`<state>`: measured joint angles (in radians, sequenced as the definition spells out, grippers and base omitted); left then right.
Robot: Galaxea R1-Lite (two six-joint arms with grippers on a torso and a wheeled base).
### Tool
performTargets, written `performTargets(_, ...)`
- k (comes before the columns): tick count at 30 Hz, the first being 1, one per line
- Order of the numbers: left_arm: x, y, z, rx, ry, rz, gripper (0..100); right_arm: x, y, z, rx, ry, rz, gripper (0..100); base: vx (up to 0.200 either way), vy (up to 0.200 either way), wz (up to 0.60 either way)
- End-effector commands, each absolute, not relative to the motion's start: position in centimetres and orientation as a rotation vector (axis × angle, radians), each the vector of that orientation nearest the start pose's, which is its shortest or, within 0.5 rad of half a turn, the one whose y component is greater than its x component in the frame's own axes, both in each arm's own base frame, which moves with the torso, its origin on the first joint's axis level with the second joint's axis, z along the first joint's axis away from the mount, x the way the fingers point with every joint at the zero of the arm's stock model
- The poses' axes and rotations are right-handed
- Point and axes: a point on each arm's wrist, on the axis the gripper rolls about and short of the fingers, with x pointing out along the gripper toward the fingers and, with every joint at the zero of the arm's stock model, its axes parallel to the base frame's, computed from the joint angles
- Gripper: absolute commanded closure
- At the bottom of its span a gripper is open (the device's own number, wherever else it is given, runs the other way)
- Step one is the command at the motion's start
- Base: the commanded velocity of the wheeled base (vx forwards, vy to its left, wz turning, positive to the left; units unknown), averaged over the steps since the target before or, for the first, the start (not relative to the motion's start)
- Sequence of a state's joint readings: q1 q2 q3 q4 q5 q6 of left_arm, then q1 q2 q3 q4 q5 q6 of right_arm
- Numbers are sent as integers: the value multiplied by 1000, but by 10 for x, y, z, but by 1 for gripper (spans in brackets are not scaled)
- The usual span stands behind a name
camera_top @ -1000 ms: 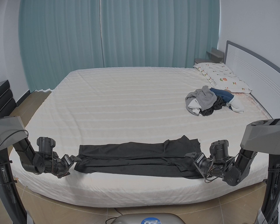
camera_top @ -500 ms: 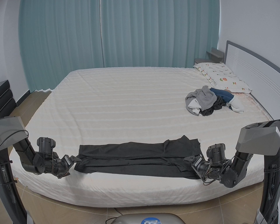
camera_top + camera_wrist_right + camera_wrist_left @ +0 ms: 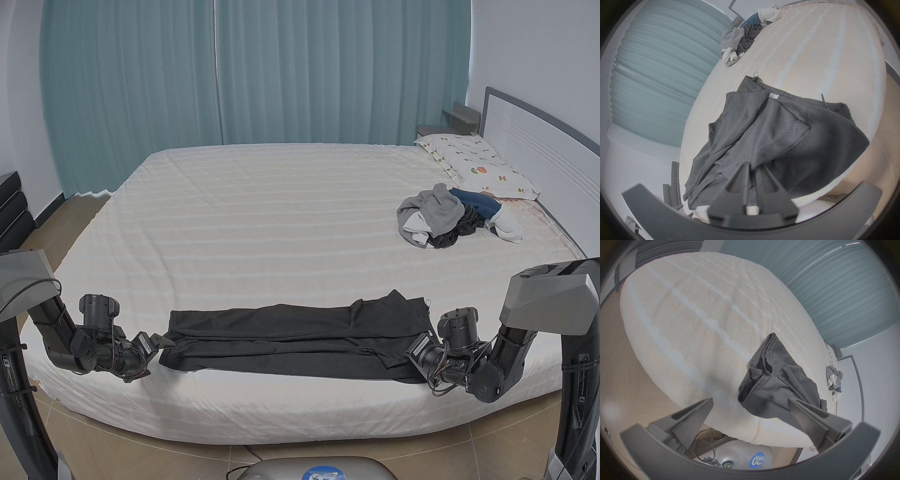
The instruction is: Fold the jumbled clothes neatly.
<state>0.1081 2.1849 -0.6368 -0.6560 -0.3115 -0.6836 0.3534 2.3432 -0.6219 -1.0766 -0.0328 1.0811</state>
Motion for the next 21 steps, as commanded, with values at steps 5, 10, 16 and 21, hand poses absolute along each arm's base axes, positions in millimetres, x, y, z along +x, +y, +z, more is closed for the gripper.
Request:
performTargets(5,315,27,-7,-823,916,118,0,307,120,-15,908,725,-33,100,0,0,0)
performTargets(10,315,27,-8,-819,913,127,0,301,120,-13,900,738,-32,100,0,0,0)
performTargets(16,315,26,-9,-816,918,129,0,295,121,-17,875,764,-33,100,0,0,0)
performTargets(21,316,26,-8,-819,914,128,0,293,121,-19,861,774,-35,100,0,0,0)
